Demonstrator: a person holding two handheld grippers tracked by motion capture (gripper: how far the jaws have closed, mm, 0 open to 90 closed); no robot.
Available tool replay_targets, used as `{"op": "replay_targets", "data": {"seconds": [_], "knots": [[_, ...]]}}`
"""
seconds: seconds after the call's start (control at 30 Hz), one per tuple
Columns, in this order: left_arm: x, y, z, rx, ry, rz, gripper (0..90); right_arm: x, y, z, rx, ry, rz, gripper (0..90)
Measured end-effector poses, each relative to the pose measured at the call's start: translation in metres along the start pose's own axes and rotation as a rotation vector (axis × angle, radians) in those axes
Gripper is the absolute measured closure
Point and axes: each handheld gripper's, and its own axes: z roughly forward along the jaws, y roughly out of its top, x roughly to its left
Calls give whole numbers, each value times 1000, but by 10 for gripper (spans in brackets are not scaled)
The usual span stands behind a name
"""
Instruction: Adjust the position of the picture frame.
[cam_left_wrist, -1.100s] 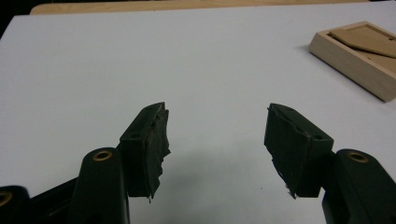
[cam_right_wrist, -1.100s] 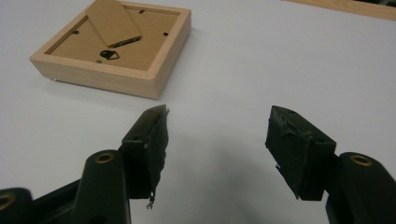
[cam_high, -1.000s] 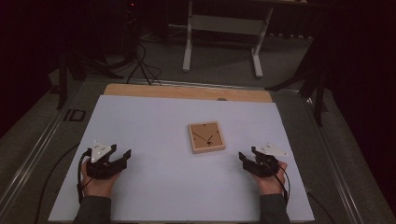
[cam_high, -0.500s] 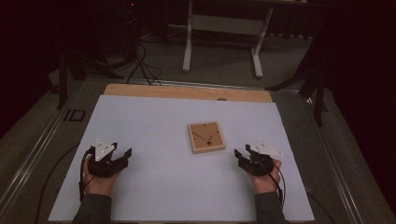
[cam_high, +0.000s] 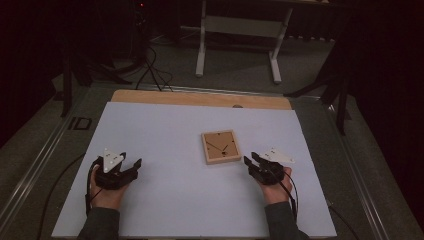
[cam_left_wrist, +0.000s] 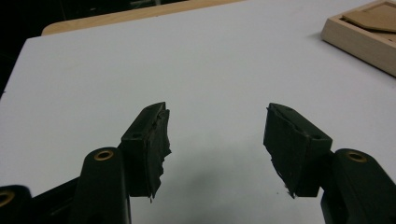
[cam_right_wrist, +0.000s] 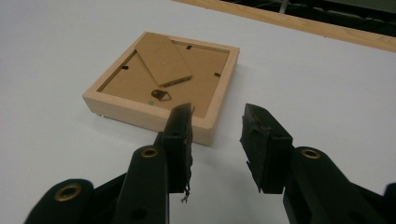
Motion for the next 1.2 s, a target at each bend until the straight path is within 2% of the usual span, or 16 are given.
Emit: {"op": "replay_targets", "data": {"seconds": [0.23,0.77,1.03,1.2], "knots": [[1,-1,0,4,11,-3,402,-2,4,9,-5,17,35,624],[2,0,1,6,8,-2,405,5,4,41,51,33,15,635],[2,-1,0,-1,11,-8,405,1,3,50,68,44,50,705],[1,0,0,-1,12,0,405,0,4,53,69,47,55,726]]}}
